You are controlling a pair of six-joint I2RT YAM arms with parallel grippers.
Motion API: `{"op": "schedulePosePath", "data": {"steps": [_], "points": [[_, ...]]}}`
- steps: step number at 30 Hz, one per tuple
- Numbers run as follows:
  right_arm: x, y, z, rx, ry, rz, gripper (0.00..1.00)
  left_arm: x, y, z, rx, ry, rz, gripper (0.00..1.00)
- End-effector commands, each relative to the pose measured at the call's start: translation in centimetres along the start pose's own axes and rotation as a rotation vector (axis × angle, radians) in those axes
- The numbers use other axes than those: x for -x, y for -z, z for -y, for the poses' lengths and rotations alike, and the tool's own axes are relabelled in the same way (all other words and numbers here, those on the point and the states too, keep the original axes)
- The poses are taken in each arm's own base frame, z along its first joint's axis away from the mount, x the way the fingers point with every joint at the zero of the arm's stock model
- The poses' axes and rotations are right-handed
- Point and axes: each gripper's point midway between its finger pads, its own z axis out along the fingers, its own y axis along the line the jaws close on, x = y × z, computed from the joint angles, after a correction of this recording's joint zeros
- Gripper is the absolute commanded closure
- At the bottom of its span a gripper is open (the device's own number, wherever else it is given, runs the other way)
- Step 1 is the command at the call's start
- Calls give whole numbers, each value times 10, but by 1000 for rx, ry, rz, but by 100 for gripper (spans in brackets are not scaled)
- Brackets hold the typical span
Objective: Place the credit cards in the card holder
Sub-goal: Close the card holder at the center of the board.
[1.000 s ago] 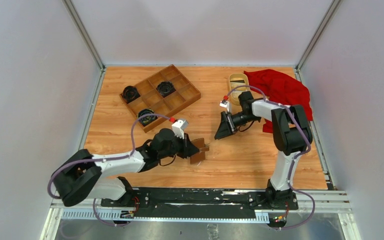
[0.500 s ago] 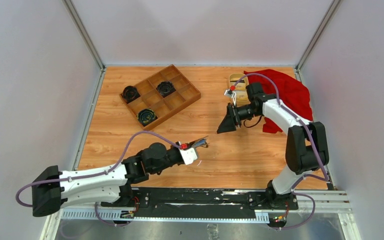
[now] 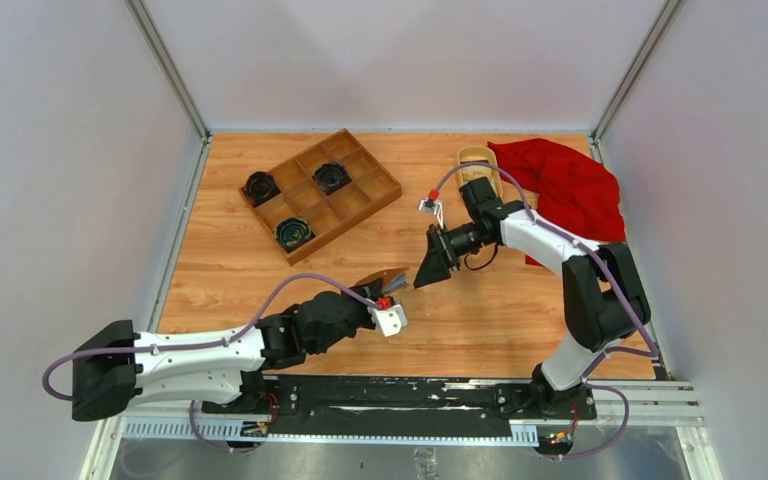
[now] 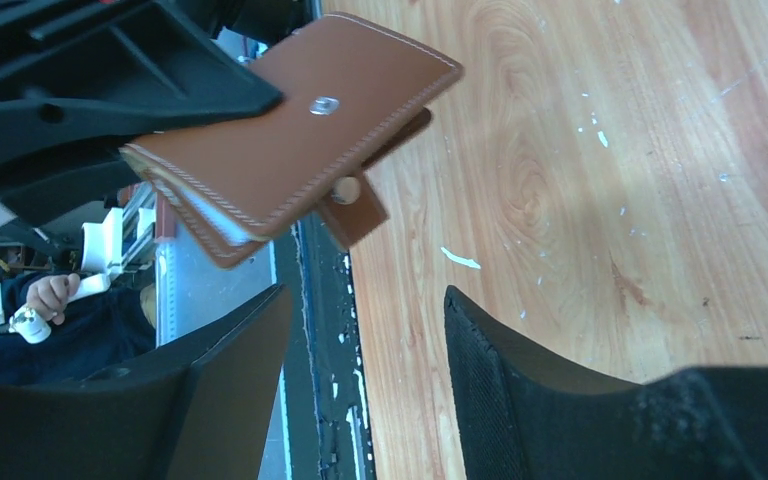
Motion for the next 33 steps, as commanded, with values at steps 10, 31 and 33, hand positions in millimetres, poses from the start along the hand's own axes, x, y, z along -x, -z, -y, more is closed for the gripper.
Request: {"op": "schedulePosePath", "data": {"steps": [10,31,33], "points": [[14,-4,-9,-14,0,79,41,28,4,-9,49,194,127,100],[3,-21,-7,-43,10,24,44,35,-1,-9,50,275,131,100],[3,-21,-4,-51,-4,21,45,37,-1,-10,54,295,141,100]]}}
